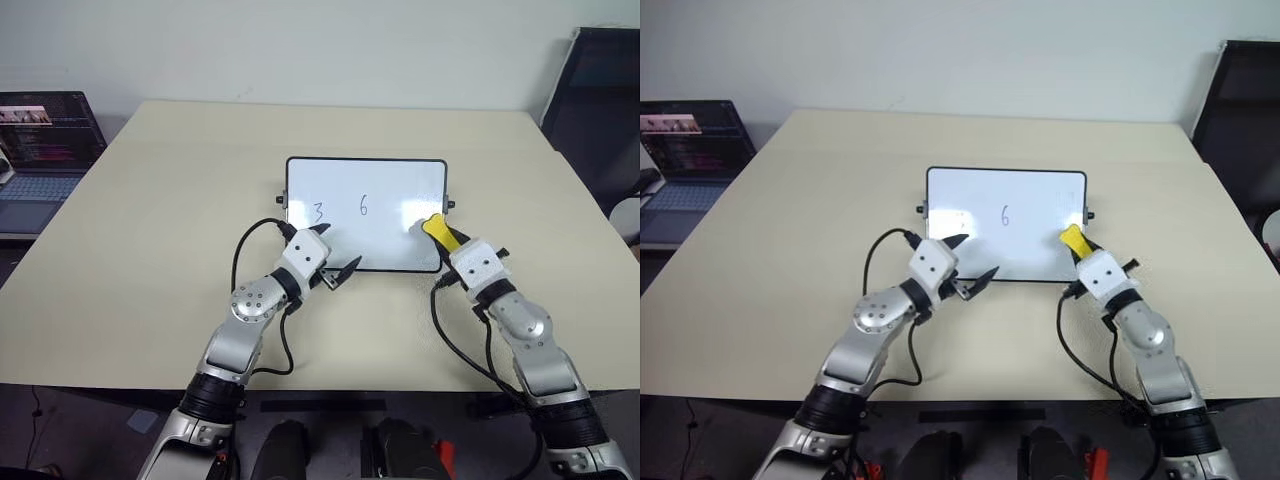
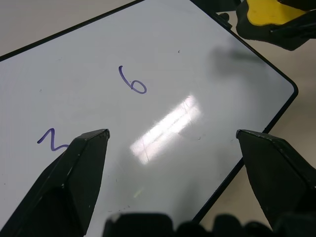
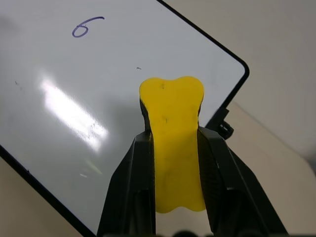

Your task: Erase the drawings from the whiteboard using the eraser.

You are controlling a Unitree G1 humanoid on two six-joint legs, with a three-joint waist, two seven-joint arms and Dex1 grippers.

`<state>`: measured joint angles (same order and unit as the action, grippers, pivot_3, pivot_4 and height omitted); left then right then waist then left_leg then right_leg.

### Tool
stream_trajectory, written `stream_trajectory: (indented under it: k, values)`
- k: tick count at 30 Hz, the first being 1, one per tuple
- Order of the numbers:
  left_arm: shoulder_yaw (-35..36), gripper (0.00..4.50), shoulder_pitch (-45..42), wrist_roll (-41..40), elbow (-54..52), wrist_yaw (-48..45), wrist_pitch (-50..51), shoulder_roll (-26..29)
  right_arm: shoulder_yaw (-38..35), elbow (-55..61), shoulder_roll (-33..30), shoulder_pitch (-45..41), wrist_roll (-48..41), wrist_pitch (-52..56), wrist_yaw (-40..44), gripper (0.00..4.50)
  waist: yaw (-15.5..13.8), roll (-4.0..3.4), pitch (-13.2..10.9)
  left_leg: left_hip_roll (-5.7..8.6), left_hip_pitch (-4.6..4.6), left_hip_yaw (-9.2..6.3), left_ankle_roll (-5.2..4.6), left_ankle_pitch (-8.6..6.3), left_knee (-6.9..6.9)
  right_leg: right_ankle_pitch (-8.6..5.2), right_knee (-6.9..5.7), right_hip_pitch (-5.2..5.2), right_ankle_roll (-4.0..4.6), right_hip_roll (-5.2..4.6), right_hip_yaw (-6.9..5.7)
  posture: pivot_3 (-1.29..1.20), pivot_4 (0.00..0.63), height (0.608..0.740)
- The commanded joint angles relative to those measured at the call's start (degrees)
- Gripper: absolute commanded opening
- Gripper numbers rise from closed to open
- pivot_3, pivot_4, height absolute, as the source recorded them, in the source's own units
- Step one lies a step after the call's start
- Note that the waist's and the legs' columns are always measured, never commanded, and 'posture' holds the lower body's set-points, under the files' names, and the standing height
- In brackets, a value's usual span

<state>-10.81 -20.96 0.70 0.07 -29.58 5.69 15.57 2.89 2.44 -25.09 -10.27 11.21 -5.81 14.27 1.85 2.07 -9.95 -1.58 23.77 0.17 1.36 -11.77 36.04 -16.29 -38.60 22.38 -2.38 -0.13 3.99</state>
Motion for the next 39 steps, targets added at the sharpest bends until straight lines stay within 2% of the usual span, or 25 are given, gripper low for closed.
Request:
stream_trajectory:
  k: [1,15,25,39]
  values:
    - [0.33,4.5,-1.33,-0.64,-1.66,-0.43,-0.75,-0.08,-0.82,-0.04,-0.18,-0.12,0.59,-3.74,-1.21,0.87,0.0,0.0,0.0,0.0,0.0,0.0,0.0,0.0,0.0,0.01,-0.01,0.0,0.01,0.0,0.0,0.0,0.15,0.74]
    - [0.96,4.5,-0.54,-0.5,-2.63,-0.02,-0.07,0.17,0.5,-1.83,1.25,-4.84,-0.08,-3.99,0.46,0.87,-0.01,0.0,0.0,0.0,0.0,-0.03,0.0,0.0,0.0,0.05,-0.01,0.0,0.09,0.0,0.01,0.0,0.15,0.74]
    - [2.06,4.5,0.21,-0.42,-3.46,1.98,0.71,0.19,4.45,-7.56,7.26,-16.42,-0.82,-0.9,3.82,0.87,0.03,-0.01,0.0,0.0,0.0,-0.05,0.0,0.0,0.0,0.15,-0.03,0.0,0.26,0.0,-0.01,0.0,0.15,0.74]
    - [4.03,4.5,2.0,-2.18,-5.04,4.52,2.69,-1.57,9.17,-16.96,8.11,-32.48,-1.4,9.67,14.49,0.87,-0.01,-0.02,-0.01,-0.01,0.0,-0.1,0.0,0.0,0.0,0.16,-0.09,0.02,0.27,-0.02,-0.03,0.0,0.15,0.74]
